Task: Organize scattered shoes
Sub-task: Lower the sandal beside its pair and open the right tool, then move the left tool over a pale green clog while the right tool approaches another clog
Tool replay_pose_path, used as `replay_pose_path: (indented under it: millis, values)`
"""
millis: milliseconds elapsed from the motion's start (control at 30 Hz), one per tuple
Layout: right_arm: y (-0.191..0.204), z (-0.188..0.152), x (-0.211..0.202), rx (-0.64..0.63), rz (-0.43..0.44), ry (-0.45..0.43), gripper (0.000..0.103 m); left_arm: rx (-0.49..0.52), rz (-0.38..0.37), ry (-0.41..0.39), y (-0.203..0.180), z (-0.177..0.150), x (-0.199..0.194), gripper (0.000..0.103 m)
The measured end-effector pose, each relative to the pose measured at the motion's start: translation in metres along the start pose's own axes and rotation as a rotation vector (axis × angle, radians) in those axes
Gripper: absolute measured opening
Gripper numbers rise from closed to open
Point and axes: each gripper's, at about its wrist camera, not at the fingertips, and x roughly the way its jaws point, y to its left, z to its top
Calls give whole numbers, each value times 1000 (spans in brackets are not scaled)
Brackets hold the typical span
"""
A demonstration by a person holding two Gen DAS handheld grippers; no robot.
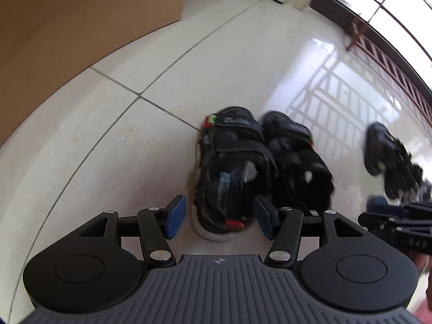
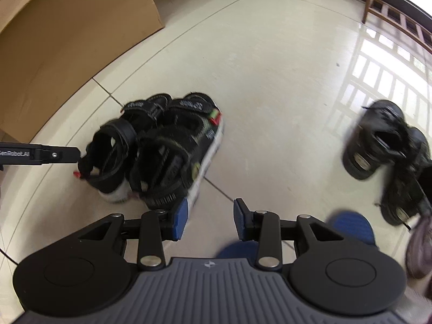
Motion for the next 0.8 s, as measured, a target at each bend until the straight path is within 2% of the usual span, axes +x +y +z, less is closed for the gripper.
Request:
replay_pose_path:
  millis: [133,533,800]
  values:
    - [-7,-18,-13,5,-5,9,45,72,-85,42,-17,-17,-11,59]
    - [-46,-93,-54,73,-68,67,47,345,-224,160,-64,-63,2,59]
    - [-71,-152,-91,167,-123,95,47,611,-296,233,-82,-86,16,59]
